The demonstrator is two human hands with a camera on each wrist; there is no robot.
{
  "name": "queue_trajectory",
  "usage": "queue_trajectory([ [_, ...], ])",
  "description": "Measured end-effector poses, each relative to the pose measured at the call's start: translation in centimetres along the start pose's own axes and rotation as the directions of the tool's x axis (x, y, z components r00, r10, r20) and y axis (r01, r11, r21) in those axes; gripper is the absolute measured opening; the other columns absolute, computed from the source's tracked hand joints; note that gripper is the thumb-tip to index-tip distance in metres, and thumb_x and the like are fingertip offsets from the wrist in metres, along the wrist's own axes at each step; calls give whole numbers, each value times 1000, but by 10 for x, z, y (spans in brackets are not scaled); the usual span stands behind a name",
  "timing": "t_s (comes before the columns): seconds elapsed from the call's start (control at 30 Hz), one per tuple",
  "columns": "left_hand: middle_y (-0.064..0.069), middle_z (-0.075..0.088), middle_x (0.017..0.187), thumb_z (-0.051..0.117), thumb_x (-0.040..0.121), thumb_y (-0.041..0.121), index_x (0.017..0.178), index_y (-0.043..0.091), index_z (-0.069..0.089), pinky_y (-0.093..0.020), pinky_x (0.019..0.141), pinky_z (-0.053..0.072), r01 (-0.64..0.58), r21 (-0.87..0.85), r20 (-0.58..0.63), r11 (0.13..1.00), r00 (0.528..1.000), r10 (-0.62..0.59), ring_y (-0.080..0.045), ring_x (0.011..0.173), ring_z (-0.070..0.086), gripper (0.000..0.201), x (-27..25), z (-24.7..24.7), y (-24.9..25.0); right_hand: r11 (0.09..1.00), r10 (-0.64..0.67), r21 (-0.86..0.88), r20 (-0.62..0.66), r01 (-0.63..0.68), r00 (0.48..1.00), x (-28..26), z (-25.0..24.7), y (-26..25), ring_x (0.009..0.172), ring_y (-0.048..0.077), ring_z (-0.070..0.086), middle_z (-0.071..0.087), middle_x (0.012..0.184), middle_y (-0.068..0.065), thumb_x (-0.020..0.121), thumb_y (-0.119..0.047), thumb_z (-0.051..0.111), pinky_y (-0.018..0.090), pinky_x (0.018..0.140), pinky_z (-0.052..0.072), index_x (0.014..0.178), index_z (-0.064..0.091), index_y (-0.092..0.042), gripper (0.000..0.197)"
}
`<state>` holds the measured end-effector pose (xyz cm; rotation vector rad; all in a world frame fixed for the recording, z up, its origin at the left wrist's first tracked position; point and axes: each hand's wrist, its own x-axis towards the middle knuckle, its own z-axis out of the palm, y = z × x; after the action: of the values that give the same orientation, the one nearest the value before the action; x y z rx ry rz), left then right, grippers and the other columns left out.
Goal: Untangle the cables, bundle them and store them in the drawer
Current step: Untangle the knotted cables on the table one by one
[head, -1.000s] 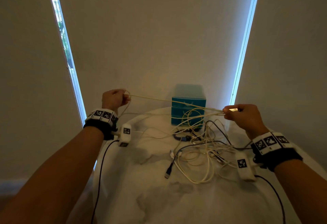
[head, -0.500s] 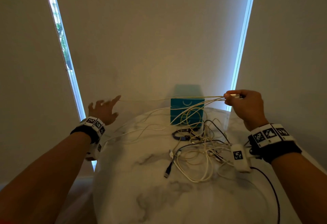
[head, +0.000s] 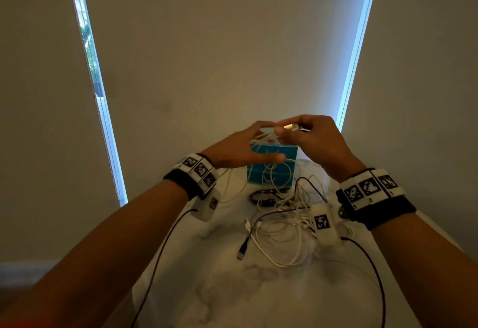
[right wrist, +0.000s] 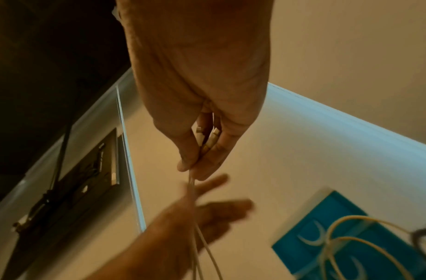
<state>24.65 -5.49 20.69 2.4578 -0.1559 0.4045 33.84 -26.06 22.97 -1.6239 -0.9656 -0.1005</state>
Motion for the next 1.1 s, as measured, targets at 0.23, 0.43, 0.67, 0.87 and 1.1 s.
queue_trajectory([
  [0.23, -2, 47, 59, 61, 100, 63, 94, 9, 74, -30, 55, 51, 260, -89, 207, 961, 949, -237, -16, 49, 46, 55, -27, -5, -62, 992, 81, 109, -211, -59, 974, 5, -48, 19, 87, 29, 82, 81, 95, 14, 88, -10, 87, 37, 88, 66, 107, 83, -6, 21],
  [0.43, -6, 69, 76, 19, 82, 102, 81, 31, 64, -39, 74, 46, 382, 414, -96, 826, 921, -378, -25, 72, 64, 85, -71, -48, -130, 959, 263, 141, -118, -246, 957, -14, -41, 67, 99, 38, 79, 80, 97, 21, 86, -1, 85, 38, 89, 67, 104, 82, 1, 18],
  [0.67, -11, 63, 125, 26, 112, 48, 135, 29, 60, -48, 101, 35, 416, 816, -348, 401, 908, -234, -35, 120, 52, 46, -51, -89, -150, 969, 205, 155, -52, -195, 977, -19, -1, 63, 90, 25, 81, 82, 95, 11, 89, -13, 86, 32, 86, 65, 105, 82, -8, 17],
  [0.87, -14, 58, 142, 47, 113, 31, 135, 21, 65, -46, 118, 35, 351, 514, -187, 783, 936, -298, -33, 134, 48, 30, -32, -21, -126, 963, 259, -91, 30, -255, 966, -42, 38, 94, 80, 17, 80, 82, 82, -1, 87, -25, 88, 37, 83, 67, 91, 84, -23, 6],
  [1.1, -12, 77, 101, 6, 108, 68, 128, 17, 69, -38, 89, 60, 204, -163, 113, 965, 976, -187, -16, 88, 73, 84, 9, 64, 12, 974, 154, -177, 51, -143, 987, -37, 31, 82, 83, 23, 78, 81, 85, 1, 87, -24, 86, 50, 86, 65, 85, 81, -31, 9],
])
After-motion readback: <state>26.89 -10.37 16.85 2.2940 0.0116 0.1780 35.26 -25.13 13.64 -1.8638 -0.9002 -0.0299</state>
